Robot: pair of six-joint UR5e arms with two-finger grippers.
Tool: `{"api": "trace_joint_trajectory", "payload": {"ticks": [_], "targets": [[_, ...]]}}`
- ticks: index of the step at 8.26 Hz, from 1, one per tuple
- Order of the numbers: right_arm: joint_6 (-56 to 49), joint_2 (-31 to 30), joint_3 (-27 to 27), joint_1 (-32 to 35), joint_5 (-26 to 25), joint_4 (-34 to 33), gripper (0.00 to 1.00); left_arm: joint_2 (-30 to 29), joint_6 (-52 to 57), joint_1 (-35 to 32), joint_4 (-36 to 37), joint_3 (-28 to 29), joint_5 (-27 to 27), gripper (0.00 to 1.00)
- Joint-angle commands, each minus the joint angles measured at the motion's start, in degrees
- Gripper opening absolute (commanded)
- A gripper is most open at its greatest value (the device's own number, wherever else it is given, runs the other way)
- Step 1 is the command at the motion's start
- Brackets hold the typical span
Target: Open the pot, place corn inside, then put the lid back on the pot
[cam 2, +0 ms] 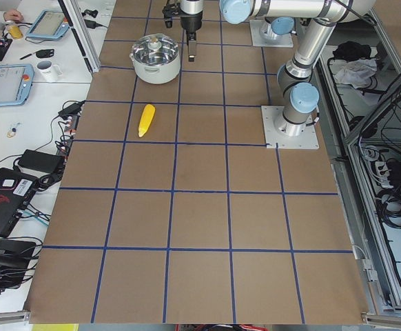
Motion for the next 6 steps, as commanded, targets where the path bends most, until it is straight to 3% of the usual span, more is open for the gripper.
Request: {"api": "trace_joint_trajectory", "payload": {"ticks": [1,3,4,6], "targets": [[0.0,0.0,0.0,-0.1,0.0,0.0,1.0,-0.2,0.0,0.0,0.0,0.0,0.1,1.0],[0.0,0.3,0.0,-0.1,0.1,-0.3,1.0,-1.2,1.8,0.3,0.7,0.0,0.0,1.0],[0.1,0.3,0.0,-0.1,0.1,-0.4,1.0,-1.8,10.7,0.4,1.7,0.0,0.5,1.0],[0.1,0.4,0.0,0.0,0.0,-0.3,1.0,-4.2,18.5,1.8,5.0,0.2,0.5,1.0]]}}
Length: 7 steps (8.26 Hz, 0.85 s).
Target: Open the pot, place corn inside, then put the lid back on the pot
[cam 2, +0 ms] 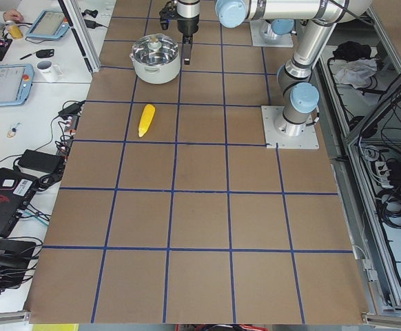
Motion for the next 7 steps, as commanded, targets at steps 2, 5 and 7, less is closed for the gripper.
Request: {"api": "trace_joint_trajectory", "payload": {"ticks": [2,5,7], "targets": [[0.6,-0.1,1.0,0.3,0.6,0.0,1.0,-6.5,19.9,1.7,8.9,0.1,0.1,1.0],[0.2,-0.3,0.9,0.0,0.0,-1.4,1.0,-12.6,37.9,1.8,15.8,0.0,0.1,1.0],[0.0,-0.3,0.9,-0.2,-2.4,-2.1,1.0,-18.5,46.2,1.8,25.0,0.0,0.2,1.0]]}}
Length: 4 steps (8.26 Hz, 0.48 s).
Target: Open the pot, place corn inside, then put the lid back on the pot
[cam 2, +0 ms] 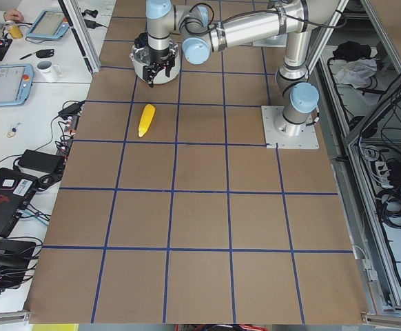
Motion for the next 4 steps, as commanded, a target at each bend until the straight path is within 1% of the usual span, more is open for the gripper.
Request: {"api": "trace_joint_trajectory", "payload": {"ticks": [1,3,4], "targets": [[0.0,-0.2,0.0,-0.1,-2.0,-0.4,1.0,-7.0,13.6,0.4,9.7,0.1,0.0,1.0],[0.6,-0.8,-0.1,-0.2,-1.4,-0.5,1.0,-10.4,23.6,3.8,9.9,0.2,0.0,1.0],[0.7,-1.1,0.0,-0.2,-1.4,-0.4,1.0,-12.4,29.0,4.9,11.6,0.3,-0.4,1.0]]}}
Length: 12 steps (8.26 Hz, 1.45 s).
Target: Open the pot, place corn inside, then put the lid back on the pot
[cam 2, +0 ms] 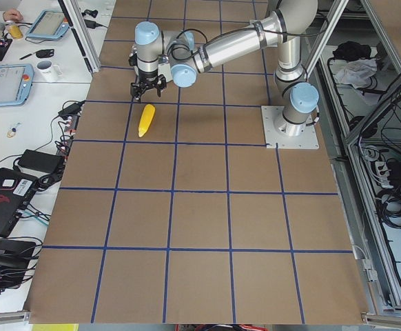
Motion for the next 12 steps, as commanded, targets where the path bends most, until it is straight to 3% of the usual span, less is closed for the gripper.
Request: {"api": "trace_joint_trajectory", "payload": {"ticks": [1,5,7,12], "targets": [[0.4,-0.6,0.0,0.2,0.3,0.3,1.0,-4.9,12.8,2.4,5.3,0.0,-0.5,1.0],[0.3,-1.1,0.0,0.1,0.3,0.3,1.0,-8.2,17.8,2.4,6.4,0.0,-2.3,1.0],[0.3,-1.7,-0.9,0.1,0.3,1.3,1.0,-9.6,19.8,2.4,7.5,0.0,-7.7,1.0],[0.4,-1.8,-1.0,0.0,0.3,4.2,1.0,-13.1,25.5,2.5,9.7,0.0,-7.5,1.0]]}}
